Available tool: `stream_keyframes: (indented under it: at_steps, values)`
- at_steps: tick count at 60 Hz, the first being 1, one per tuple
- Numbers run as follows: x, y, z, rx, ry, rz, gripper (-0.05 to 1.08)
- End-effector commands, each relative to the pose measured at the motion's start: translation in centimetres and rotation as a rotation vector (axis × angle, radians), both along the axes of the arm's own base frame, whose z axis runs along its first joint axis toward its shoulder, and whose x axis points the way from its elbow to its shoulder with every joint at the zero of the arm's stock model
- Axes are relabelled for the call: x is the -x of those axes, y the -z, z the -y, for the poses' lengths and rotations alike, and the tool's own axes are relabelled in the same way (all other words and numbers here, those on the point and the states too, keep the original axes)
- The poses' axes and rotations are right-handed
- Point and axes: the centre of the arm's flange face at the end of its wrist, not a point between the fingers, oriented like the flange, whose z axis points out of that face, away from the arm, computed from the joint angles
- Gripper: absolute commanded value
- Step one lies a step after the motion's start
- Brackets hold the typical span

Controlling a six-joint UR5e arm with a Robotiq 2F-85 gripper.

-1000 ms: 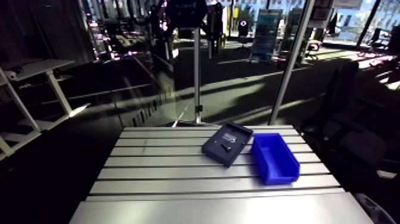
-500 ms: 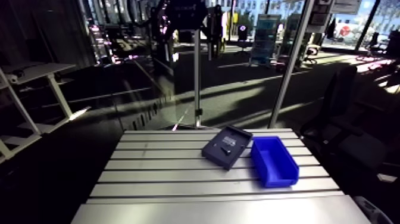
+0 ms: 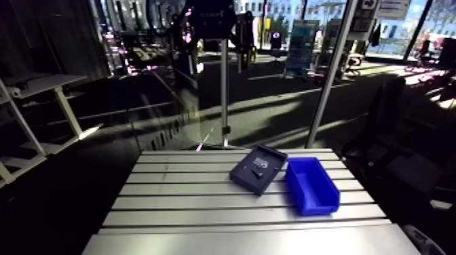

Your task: Pick up the M10 bolt from the tray and put it into the blue bin.

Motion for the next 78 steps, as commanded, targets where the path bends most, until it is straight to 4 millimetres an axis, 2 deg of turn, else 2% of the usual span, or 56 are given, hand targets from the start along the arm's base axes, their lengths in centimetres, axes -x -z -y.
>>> stream_keyframes:
  at_steps: [1, 11, 17, 26, 28, 32, 42, 44, 49, 51, 55, 58, 60, 69, 78]
  values:
    - [0.0, 0.0, -0.4, -0.003, 0.0, -0.001, 0.0]
    - [0.3, -0.3, -1.3, -0.005, -0.004, -0.012, 0.0]
    - [1.1, -0.1, -1.4, -0.009, -0.079, -0.046, 0.0]
    - [2.6, 0.4, -4.2, -0.016, -0.197, -0.095, 0.01]
    - [3.4, 1.4, -6.0, -0.013, -0.228, -0.076, 0.01]
    - [4.1, 2.3, -7.2, -0.008, -0.268, -0.063, 0.01]
    - [6.2, 4.5, -8.1, -0.003, -0.378, -0.054, 0.01]
    - [6.9, 5.7, -8.6, 0.002, -0.406, -0.044, 0.01]
    - [7.5, 6.7, -9.0, 0.006, -0.426, -0.037, 0.01]
    - [8.5, 8.1, -9.2, 0.017, -0.446, -0.038, 0.01]
    - [9.5, 9.5, -9.6, 0.023, -0.465, -0.04, 0.01]
    - [9.9, 10.2, -10.0, 0.023, -0.472, -0.039, 0.01]
    - [10.6, 11.4, -10.6, 0.029, -0.478, -0.035, 0.01]
    - [12.2, 14.7, -11.5, 0.04, -0.464, -0.022, 0.01]
    - [12.9, 16.3, -13.1, 0.045, -0.435, -0.009, 0.01]
